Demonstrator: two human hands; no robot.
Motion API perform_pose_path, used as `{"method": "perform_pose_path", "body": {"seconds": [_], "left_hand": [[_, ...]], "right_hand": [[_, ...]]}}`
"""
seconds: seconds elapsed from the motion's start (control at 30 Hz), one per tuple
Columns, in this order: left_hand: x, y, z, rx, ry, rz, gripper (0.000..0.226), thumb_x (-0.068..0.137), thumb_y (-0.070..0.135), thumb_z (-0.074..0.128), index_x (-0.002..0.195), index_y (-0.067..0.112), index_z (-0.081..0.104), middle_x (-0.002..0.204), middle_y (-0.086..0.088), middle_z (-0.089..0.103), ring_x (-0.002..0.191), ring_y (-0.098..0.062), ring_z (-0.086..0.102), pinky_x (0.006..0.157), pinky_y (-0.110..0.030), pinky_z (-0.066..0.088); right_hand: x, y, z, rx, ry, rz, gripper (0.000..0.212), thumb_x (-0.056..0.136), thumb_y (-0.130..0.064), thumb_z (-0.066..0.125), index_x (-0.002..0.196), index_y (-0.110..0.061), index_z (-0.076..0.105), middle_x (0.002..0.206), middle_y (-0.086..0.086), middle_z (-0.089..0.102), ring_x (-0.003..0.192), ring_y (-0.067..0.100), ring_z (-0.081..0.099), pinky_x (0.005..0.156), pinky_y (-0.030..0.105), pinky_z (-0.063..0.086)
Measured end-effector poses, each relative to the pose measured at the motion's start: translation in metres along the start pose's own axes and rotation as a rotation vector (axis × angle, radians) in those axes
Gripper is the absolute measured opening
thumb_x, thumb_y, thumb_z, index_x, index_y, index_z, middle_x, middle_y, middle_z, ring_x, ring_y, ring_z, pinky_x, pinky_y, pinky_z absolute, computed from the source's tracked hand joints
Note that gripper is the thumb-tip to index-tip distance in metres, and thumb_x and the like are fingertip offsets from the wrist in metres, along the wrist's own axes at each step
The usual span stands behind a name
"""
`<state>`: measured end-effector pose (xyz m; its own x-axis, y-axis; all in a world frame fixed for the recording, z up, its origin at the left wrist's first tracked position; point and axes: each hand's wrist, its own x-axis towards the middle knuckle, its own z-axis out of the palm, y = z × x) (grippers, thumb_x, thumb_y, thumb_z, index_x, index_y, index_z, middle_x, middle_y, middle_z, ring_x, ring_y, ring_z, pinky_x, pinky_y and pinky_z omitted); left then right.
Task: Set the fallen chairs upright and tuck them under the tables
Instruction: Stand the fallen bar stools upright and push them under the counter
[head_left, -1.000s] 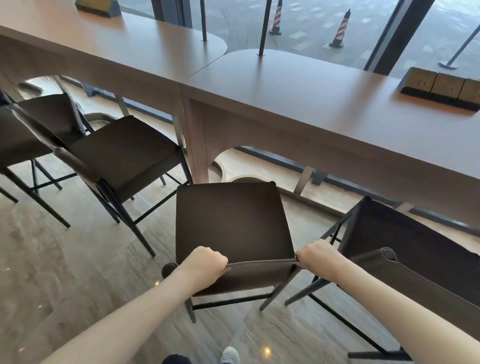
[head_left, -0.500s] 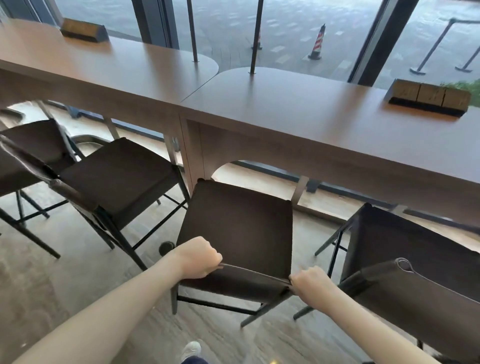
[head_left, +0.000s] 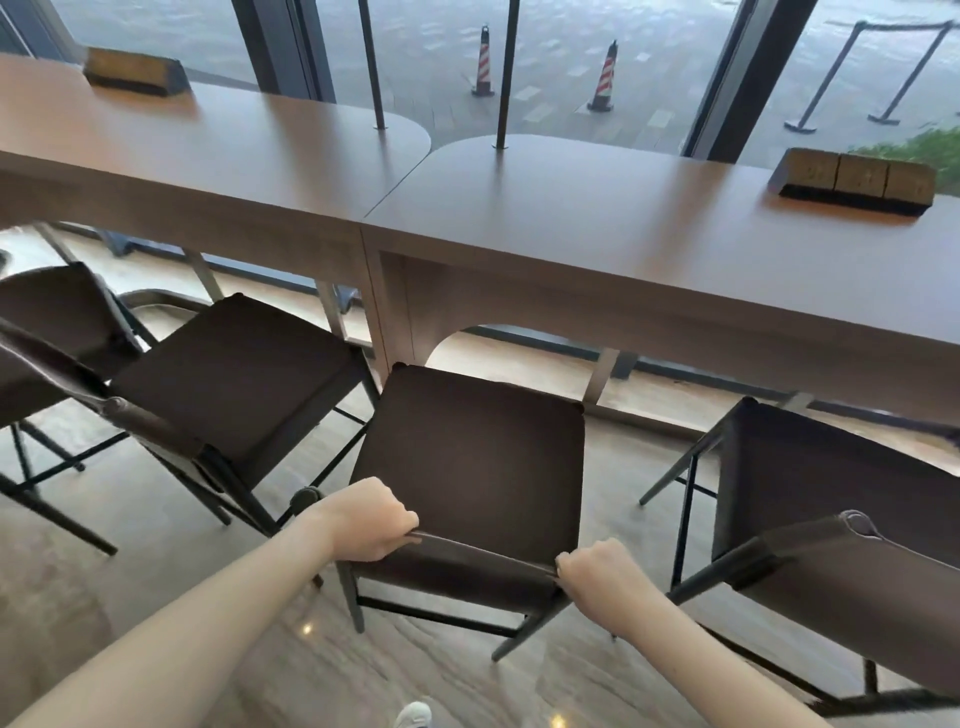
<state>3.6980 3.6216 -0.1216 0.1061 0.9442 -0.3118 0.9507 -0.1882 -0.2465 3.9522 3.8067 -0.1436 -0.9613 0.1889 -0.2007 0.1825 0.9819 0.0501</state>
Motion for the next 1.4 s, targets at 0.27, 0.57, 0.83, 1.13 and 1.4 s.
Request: {"method": "perform_pose_path", "body": {"seconds": [0.27,0.57,0.83,1.13,1.4], "left_hand": [[-0.027,-0.036,0.046,0.021,0.230,0.005,0.040,0.087,0.042,0.031,0.061,0.024,0.055,0.046,0.006,0.056,0.037,-0.017,0.054,0.044,-0.024,0.024],[-0.048,-0.057,0.075,-0.056,0.265,-0.057,0.056,0.093,0.048,0.014,0.076,0.018,0.059,0.064,0.000,0.067,0.055,-0.028,0.064,0.052,-0.029,0.033],[-0.055,-0.071,0.084,-0.079,0.226,-0.039,0.043,0.088,0.046,0.036,0.054,0.024,0.050,0.040,0.007,0.049,0.030,-0.017,0.048,0.037,-0.019,0.032],[-0.051,-0.056,0.048,-0.375,-0.022,-0.223,0.042,0.094,0.054,0.039,0.084,0.019,0.060,0.084,0.004,0.061,0.086,-0.017,0.060,0.067,-0.029,0.039],[0.011,-0.002,0.006,-0.593,0.036,-0.019,0.038,0.094,0.053,0.040,0.104,0.026,0.065,0.097,0.008,0.062,0.090,-0.014,0.060,0.074,-0.029,0.045]], "right_hand": [[0.033,-0.031,-0.011,-0.046,-0.041,0.030,0.050,0.014,-0.021,0.086,0.034,-0.024,0.040,0.030,-0.005,0.040,0.021,0.015,0.040,0.041,0.018,0.012],[0.061,-0.061,-0.018,-0.075,0.013,0.039,0.046,0.010,-0.018,0.084,0.032,-0.021,0.043,0.029,-0.004,0.039,0.020,0.015,0.039,0.042,0.017,0.011],[0.074,-0.068,-0.009,-0.080,-0.005,0.034,0.068,0.016,-0.017,0.087,0.043,-0.024,0.026,0.029,-0.005,0.037,0.020,0.015,0.035,0.040,0.018,0.011],[0.064,-0.066,-0.063,0.478,-0.284,0.295,0.061,0.089,-0.068,0.035,0.066,-0.017,0.057,0.062,-0.002,0.055,0.059,0.015,0.052,0.058,0.031,0.040],[0.069,-0.031,-0.017,1.672,0.101,1.097,0.018,0.093,-0.008,0.055,0.092,0.001,0.070,0.085,0.010,0.071,0.086,0.026,0.066,0.069,0.017,0.053]]}}
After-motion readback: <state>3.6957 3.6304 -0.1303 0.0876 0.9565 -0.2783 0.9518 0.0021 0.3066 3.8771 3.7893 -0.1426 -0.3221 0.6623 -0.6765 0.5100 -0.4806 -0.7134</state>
